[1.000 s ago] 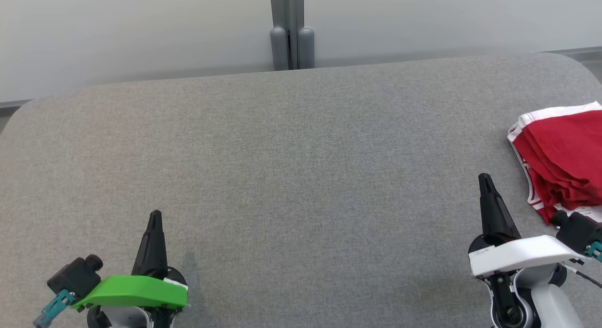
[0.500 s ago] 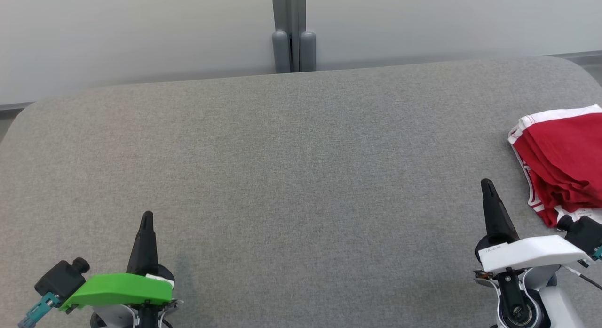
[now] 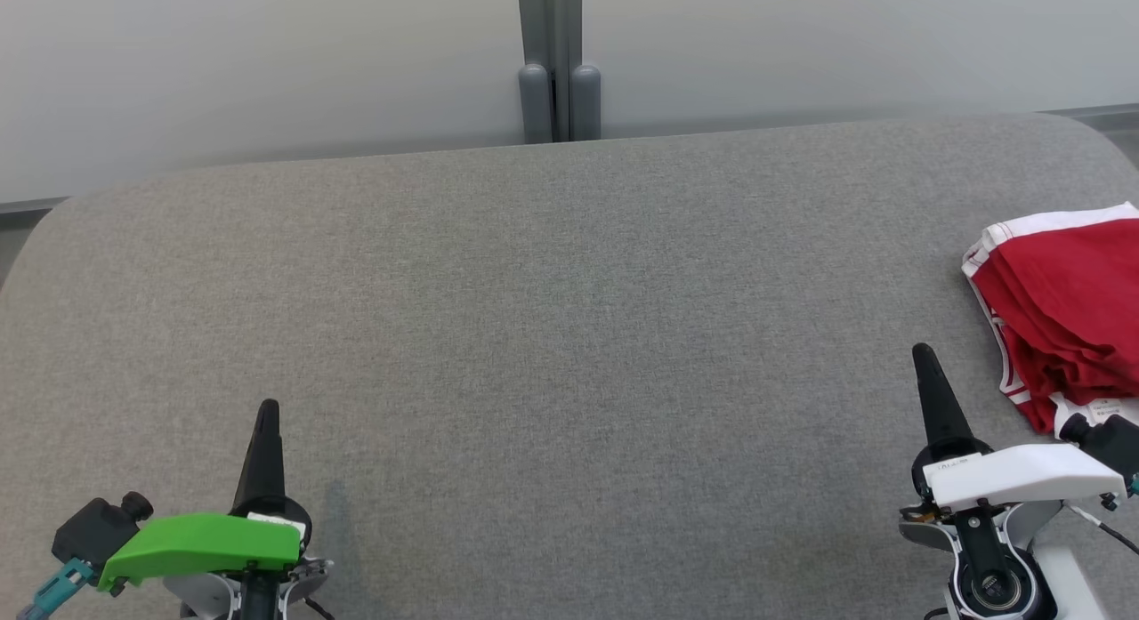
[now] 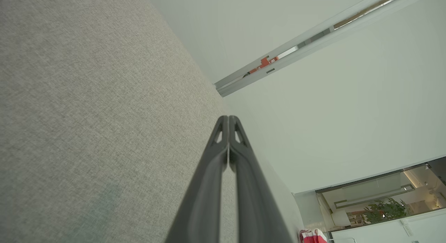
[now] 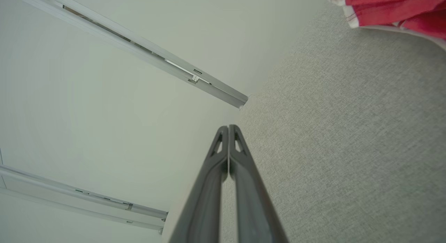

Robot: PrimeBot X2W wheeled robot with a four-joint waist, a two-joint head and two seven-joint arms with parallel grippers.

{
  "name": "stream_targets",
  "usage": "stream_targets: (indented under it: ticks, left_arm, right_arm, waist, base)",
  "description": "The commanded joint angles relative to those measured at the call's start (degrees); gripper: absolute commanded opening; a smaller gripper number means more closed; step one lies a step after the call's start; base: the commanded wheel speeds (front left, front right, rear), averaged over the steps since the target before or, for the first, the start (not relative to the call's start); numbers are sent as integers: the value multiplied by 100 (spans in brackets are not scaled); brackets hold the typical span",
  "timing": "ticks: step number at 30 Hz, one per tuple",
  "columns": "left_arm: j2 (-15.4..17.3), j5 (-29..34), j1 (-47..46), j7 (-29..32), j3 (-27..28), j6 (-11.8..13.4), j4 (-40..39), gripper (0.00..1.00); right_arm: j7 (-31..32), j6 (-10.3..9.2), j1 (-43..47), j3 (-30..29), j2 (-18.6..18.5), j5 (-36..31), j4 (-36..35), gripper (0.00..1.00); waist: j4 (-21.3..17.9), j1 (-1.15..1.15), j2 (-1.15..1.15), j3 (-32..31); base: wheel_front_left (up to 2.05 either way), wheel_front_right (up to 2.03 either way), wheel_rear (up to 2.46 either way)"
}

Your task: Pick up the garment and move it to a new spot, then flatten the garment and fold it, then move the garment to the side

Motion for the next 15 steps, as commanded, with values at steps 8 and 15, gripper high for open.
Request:
stream_targets:
  ticks: [8,15]
  left_arm:
    - [41,-530,-175,149,114,-39,-11,0]
    - [39,-881,-195,254,183,-52,12,0]
  right_arm:
    - [147,-3,-132,-66,-38,586,41,0]
    - [252,-4,-131,-107,-38,984,98,0]
  waist:
    - [14,0,0,-32]
    - [26,0,0,-58]
  base:
    - [0,0,0]
    - [0,0,0]
